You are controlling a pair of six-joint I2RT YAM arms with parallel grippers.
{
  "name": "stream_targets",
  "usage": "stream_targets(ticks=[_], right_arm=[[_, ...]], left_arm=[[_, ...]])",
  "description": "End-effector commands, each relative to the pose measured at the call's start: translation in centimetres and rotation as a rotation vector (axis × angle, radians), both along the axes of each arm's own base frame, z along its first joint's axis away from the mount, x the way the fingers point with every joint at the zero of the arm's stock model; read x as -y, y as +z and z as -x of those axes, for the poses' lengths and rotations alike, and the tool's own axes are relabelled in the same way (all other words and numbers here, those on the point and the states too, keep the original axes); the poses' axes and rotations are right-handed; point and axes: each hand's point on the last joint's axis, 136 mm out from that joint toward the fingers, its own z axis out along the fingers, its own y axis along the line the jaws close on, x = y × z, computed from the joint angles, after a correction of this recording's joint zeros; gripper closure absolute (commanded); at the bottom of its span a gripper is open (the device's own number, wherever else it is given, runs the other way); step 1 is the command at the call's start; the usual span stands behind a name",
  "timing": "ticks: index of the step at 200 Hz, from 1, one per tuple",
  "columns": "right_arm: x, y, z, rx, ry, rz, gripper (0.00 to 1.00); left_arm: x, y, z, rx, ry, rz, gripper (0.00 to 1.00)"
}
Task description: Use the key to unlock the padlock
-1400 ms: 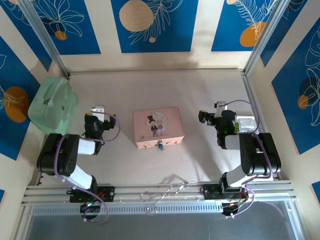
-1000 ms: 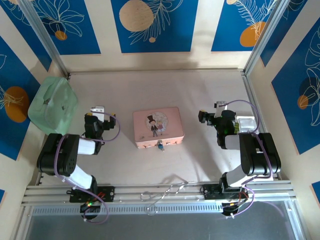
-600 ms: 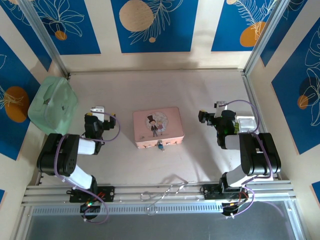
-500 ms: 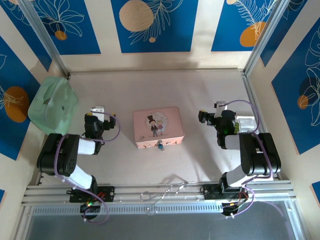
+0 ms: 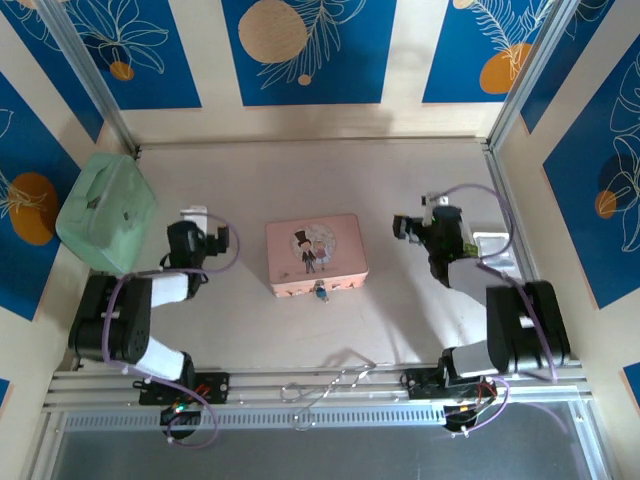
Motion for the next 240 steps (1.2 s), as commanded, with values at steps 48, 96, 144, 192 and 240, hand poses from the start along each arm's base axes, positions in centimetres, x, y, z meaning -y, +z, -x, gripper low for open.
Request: stream_targets(ticks=[48, 96, 144, 192, 240], right_arm=[[-1.0, 1.8, 10.4, -0.482, -0.385, -0.442, 0.01], [-8.1, 3.3, 20.1, -0.318, -0.245, -0.042, 0.01], [-15.3, -4.3, 25.6, -0.648, 0.034, -0.169, 0.16], [-19.8, -5.3, 24.8, -0.692, 0.121, -0.083, 0.16], [-19.9, -5.4, 23.3, -0.673, -0.003, -0.069, 0.01]], left_arm=[[11.9, 11.3, 6.8, -0.118, -0.138, 0.484, 0.02], [21.9, 3.2, 17.8, -0.432, -0.331, 0.427, 0.13], [22.9, 0.3, 23.0, -0.541, -0.351, 0.572, 0.18], [24.8, -0.8, 22.5, -0.558, -0.371, 0.670, 0.18], [25.8, -1.5, 20.4, -0.547, -0.327, 0.753, 0.31]])
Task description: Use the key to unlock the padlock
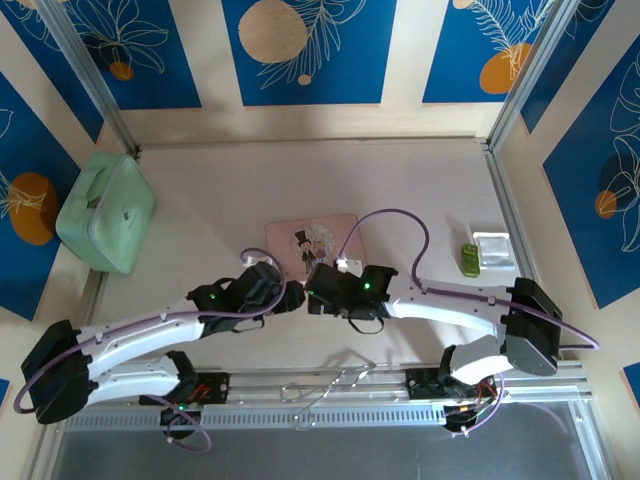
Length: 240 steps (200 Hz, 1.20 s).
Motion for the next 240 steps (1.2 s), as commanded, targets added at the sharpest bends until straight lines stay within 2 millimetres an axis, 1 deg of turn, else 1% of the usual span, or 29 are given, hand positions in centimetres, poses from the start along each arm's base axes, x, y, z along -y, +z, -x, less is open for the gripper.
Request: stream_targets(ticks=[1, 12, 21, 25, 36, 42, 43, 52, 60, 65, 74, 85, 94, 108, 115, 152, 182, 210, 228, 240], right_arm=[[0.0, 0.9, -0.5, 0.038, -0.050, 0.023, 0.01], [0.1, 1.7, -0.9, 0.150, -0.032, 0.055, 0.01], [0.5, 2.3, -1.3, 0.250, -0.039, 0.076, 0.01], [0.8, 2.3, -1.4, 0.277, -0.048, 0.084, 0.01], [1.6, 2.1, -2.0, 0.274, -0.074, 0.068, 0.00], [1.3, 1.7, -2.4, 0.241, -0.051, 0.024, 0.01], [0.8, 1.5, -1.9, 0.215, -0.025, 0.006, 0.01], [-0.3, 0.6, -2.1, 0.117, 0.046, -0.096, 0.08], [-0.6, 0.0, -2.4, 0.060, 0.077, -0.168, 0.16], [-0.6, -0.3, -2.5, 0.044, 0.087, -0.192, 0.19], [-0.4, -0.4, -2.8, 0.041, 0.095, -0.205, 0.21], [-0.6, -0.3, -3.0, 0.042, 0.129, -0.214, 0.29], [-0.4, -0.4, -3.3, 0.040, 0.131, -0.201, 0.35], [-0.3, -0.7, -3.9, 0.022, 0.142, -0.202, 0.42], [-0.2, -1.0, -4.1, 0.012, 0.137, -0.202, 0.44], [-0.1, -1.9, -5.1, -0.014, 0.135, -0.200, 0.47], [0.3, -2.3, -5.8, -0.021, 0.126, -0.171, 0.48], [0.7, -2.1, -6.5, 0.011, 0.133, -0.134, 0.48], [1.0, -2.0, -7.1, 0.023, 0.121, -0.120, 0.47], [0.8, -1.7, -7.3, 0.030, 0.131, -0.134, 0.47]], left_arm=[[1.3, 1.3, -1.3, 0.018, 0.029, 0.109, 0.31], [1.1, 1.3, -1.7, 0.024, 0.039, 0.111, 0.31], [1.0, 1.3, -2.0, 0.028, 0.050, 0.117, 0.31], [0.9, 1.3, -2.2, 0.028, 0.054, 0.122, 0.31], [0.9, 1.2, -2.7, 0.021, 0.060, 0.138, 0.33], [1.0, 1.3, -2.9, 0.016, 0.061, 0.146, 0.34], [1.0, 1.3, -3.0, 0.015, 0.061, 0.148, 0.34], [1.0, 1.3, -3.3, 0.012, 0.060, 0.153, 0.35], [1.1, 1.4, -3.4, 0.015, 0.059, 0.152, 0.35], [1.0, 1.4, -3.5, 0.016, 0.061, 0.147, 0.35], [0.8, 1.3, -3.6, 0.017, 0.064, 0.137, 0.35], [0.6, 1.3, -3.9, 0.020, 0.067, 0.131, 0.35], [0.5, 1.1, -4.1, 0.021, 0.064, 0.126, 0.35], [0.6, 0.9, -4.3, 0.017, 0.060, 0.121, 0.35], [0.6, 0.8, -4.5, 0.014, 0.058, 0.119, 0.35], [0.2, 0.7, -4.9, 0.028, 0.060, 0.087, 0.36], [-0.1, 1.2, -5.5, 0.042, 0.062, 0.076, 0.36], [0.3, 1.6, -5.9, 0.054, 0.058, 0.090, 0.37], [0.4, 1.5, -5.6, 0.038, 0.055, 0.089, 0.38], [0.3, 1.6, -5.5, 0.034, 0.053, 0.095, 0.38]])
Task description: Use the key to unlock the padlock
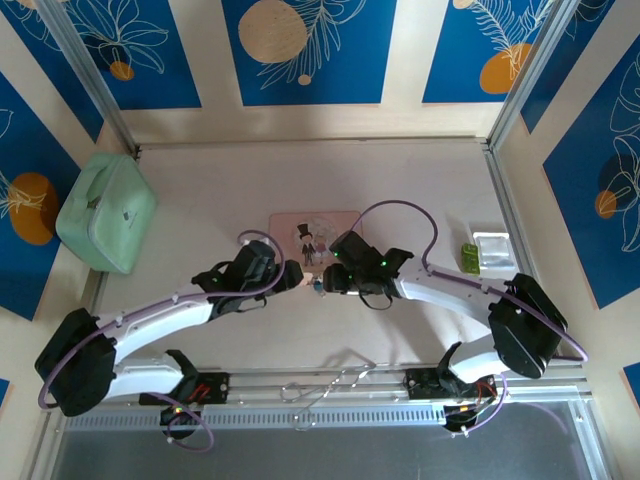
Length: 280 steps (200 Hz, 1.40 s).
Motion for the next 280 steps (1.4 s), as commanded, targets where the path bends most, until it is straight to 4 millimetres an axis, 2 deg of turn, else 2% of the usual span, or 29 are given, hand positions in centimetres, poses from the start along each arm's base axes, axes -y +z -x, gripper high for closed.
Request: stream_targets(ticks=[1, 19, 51, 80, 102, 117, 135, 146, 176, 215, 251, 280], right_arm=[[-0.1, 0.6, -0.9, 0.026, 0.018, 0.012, 0.47], [-0.6, 1.1, -0.9, 0.042, 0.034, 0.013, 0.45], [-2.6, 1.1, 0.6, 0.077, 0.059, 0.045, 0.42], [-3.4, 0.1, 0.9, 0.114, 0.012, 0.103, 0.34], [-3.9, -1.0, 0.9, 0.134, -0.029, 0.172, 0.26], [-4.5, -1.4, 0.9, 0.235, -0.005, 0.230, 0.23], [-4.8, -0.9, 0.9, 0.335, -0.008, 0.285, 0.24], [-4.2, -1.1, 0.8, 0.298, -0.039, 0.300, 0.25], [-5.1, -2.8, 0.5, 0.111, 0.024, 0.188, 0.31], [-5.2, -3.8, -0.1, 0.071, 0.044, 0.186, 0.34], [-5.1, -3.7, -0.4, 0.075, 0.017, 0.228, 0.34], [-5.1, -3.7, -0.8, 0.068, -0.009, 0.255, 0.38]], left_arm=[[0.4, 1.5, -0.6, 0.027, -0.011, 0.021, 0.38], [0.1, 1.8, -0.3, 0.030, -0.012, 0.019, 0.39], [-1.0, 2.8, 0.6, 0.041, 0.001, 0.027, 0.39], [-2.9, 2.3, 1.6, 0.038, 0.046, 0.015, 0.40], [-3.4, 1.8, 2.5, 0.020, 0.037, 0.013, 0.41], [-3.6, 1.6, 2.8, 0.019, 0.032, 0.013, 0.43], [-4.2, 1.4, 3.1, 0.019, 0.049, 0.020, 0.43], [-4.4, 1.4, 3.2, 0.020, 0.063, 0.028, 0.43], [-4.2, 1.1, 3.3, 0.023, 0.065, 0.066, 0.43], [-3.7, 1.1, 3.5, 0.018, 0.048, 0.085, 0.45], [-3.9, 0.6, 3.8, 0.008, 0.051, 0.095, 0.46], [-3.5, 0.0, 4.2, 0.000, 0.043, 0.122, 0.46]])
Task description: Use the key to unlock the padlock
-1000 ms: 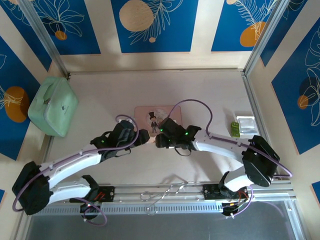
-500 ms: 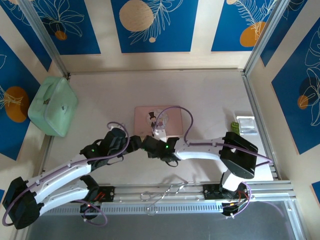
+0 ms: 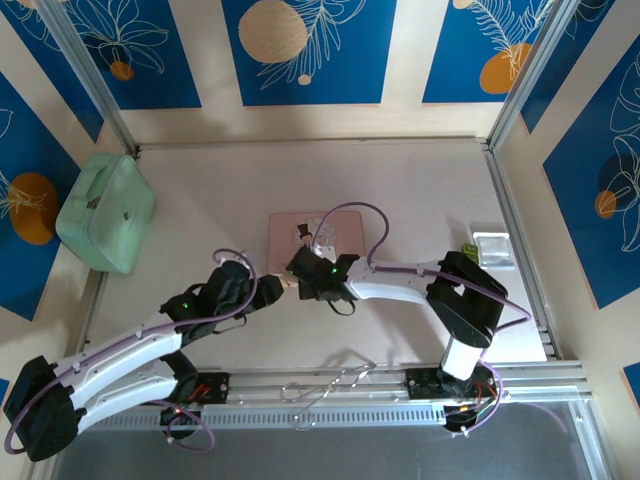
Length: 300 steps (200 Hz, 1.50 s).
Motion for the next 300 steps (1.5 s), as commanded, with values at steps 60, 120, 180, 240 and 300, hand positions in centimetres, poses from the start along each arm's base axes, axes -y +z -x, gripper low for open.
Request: stream_targets(ticks=[60, 120, 180, 240, 300], right_arm=[[-0.4, 0.0, -0.3, -0.013, -0.036, 0.040, 0.42], [-0.7, -0.2, -0.4, -0.016, -0.025, 0.023, 0.47], [-0.9, -0.7, -0.8, -0.022, -0.035, 0.047, 0.55], [-0.7, -0.7, -0.7, -0.021, -0.042, 0.064, 0.63], [-0.7, -0.7, 0.4, -0.102, -0.034, 0.062, 0.78]], left_arm=[[0.2, -0.3, 0.6, 0.011, -0.017, 0.043, 0.46], [-0.1, -0.7, 0.8, 0.029, -0.024, 0.048, 0.46], [-0.2, -1.2, 0.9, 0.035, -0.021, 0.057, 0.46], [-0.2, -1.9, 1.1, 0.028, -0.026, 0.057, 0.46], [0.2, -2.1, 0.9, 0.036, -0.036, 0.064, 0.45]])
